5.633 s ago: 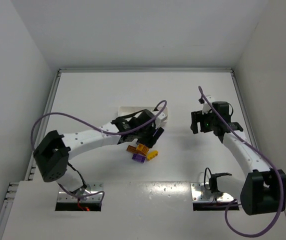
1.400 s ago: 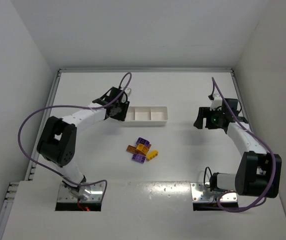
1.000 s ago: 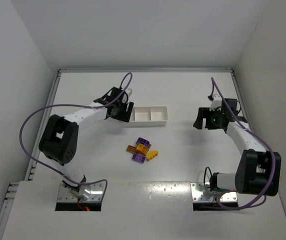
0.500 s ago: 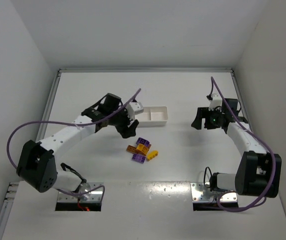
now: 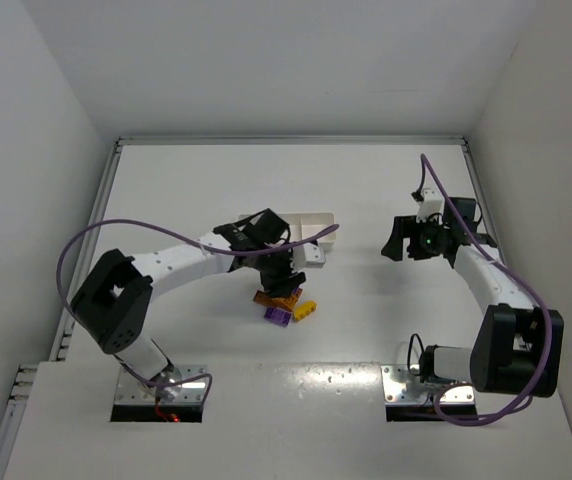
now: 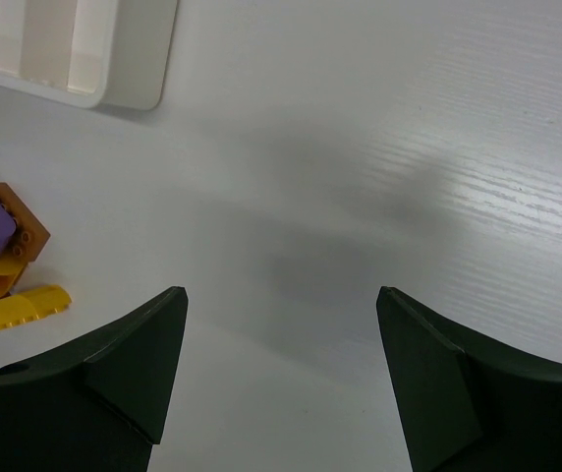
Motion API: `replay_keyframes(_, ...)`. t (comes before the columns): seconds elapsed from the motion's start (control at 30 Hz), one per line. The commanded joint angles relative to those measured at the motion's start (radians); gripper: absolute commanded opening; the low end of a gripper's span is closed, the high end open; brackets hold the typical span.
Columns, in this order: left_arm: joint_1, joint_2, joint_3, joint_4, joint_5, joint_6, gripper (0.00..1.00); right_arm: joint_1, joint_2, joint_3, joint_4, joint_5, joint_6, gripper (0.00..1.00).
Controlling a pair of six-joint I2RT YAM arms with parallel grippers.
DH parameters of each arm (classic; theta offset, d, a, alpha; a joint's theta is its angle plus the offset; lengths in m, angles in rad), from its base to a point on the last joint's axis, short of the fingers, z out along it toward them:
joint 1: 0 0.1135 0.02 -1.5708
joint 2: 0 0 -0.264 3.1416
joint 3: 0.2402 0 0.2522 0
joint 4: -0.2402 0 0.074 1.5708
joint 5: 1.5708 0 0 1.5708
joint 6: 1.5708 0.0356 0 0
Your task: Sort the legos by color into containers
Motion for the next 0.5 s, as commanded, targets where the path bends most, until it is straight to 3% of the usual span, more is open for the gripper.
replay_keyframes(0.0, -0.015, 0.02, 0.053, 0.054, -0.025, 0.029, 0.57, -0.002, -0.023, 0.012, 0.017, -0.022, -0.015, 0.79)
replay_keyframes(0.47, -0.025, 0.104, 0.071, 0.094, -0.055, 0.03, 0.57, -0.002, -0.023, 0.012, 0.017, -0.022, -0.015, 0.79)
